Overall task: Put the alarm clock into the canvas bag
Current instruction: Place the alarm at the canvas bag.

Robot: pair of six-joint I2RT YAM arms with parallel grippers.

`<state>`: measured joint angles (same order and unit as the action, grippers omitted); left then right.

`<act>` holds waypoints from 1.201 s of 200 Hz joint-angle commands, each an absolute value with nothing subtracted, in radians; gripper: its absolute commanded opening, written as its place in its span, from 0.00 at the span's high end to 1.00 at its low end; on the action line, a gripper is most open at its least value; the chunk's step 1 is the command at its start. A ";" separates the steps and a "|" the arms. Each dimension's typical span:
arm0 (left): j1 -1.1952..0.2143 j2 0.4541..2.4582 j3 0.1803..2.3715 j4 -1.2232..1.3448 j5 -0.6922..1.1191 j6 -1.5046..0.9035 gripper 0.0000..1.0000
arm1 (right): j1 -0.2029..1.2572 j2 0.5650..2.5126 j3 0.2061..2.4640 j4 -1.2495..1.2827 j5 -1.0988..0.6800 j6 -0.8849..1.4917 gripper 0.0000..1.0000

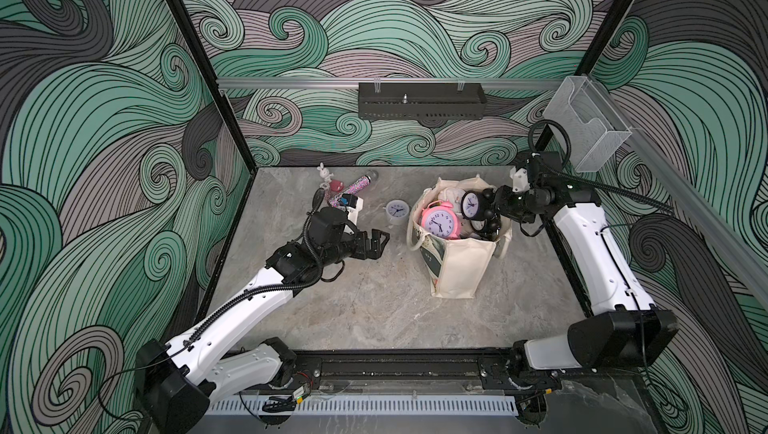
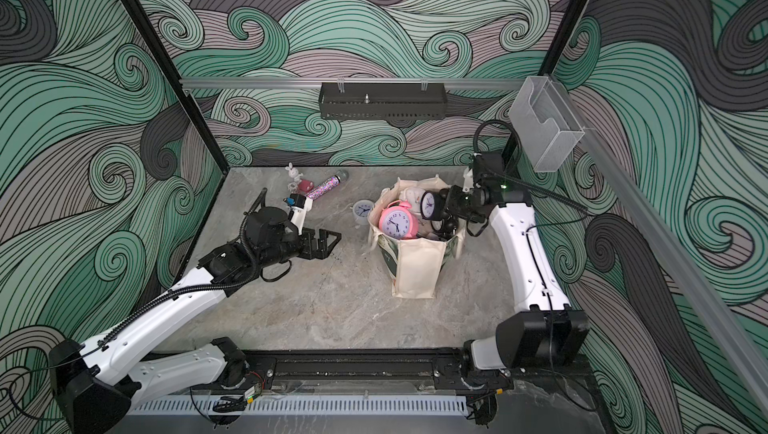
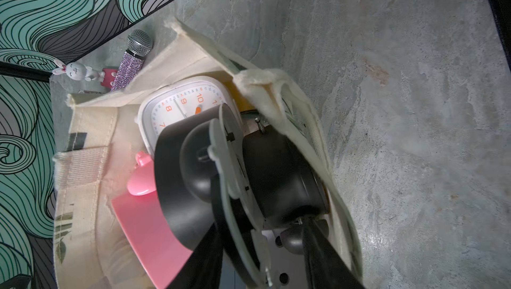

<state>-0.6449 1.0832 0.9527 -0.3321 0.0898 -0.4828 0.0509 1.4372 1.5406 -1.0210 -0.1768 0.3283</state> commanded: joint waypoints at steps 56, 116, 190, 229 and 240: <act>-0.643 1.109 0.977 -0.334 0.068 -0.463 0.01 | 0.110 1.442 1.581 -0.969 -0.253 0.313 0.45; -0.643 1.124 0.976 -0.345 0.064 -0.465 0.01 | 0.144 1.403 1.538 -0.960 -0.210 0.342 0.46; -0.641 1.134 0.975 -0.347 0.067 -0.475 0.01 | 0.142 1.391 1.535 -0.952 -0.153 0.381 0.86; -0.641 1.131 0.972 -0.353 0.064 -0.476 0.01 | 0.143 1.369 1.567 -0.951 -0.213 0.408 0.95; -0.641 1.132 0.973 -0.351 0.064 -0.478 0.01 | 0.143 1.370 1.580 -0.953 -0.230 0.413 0.99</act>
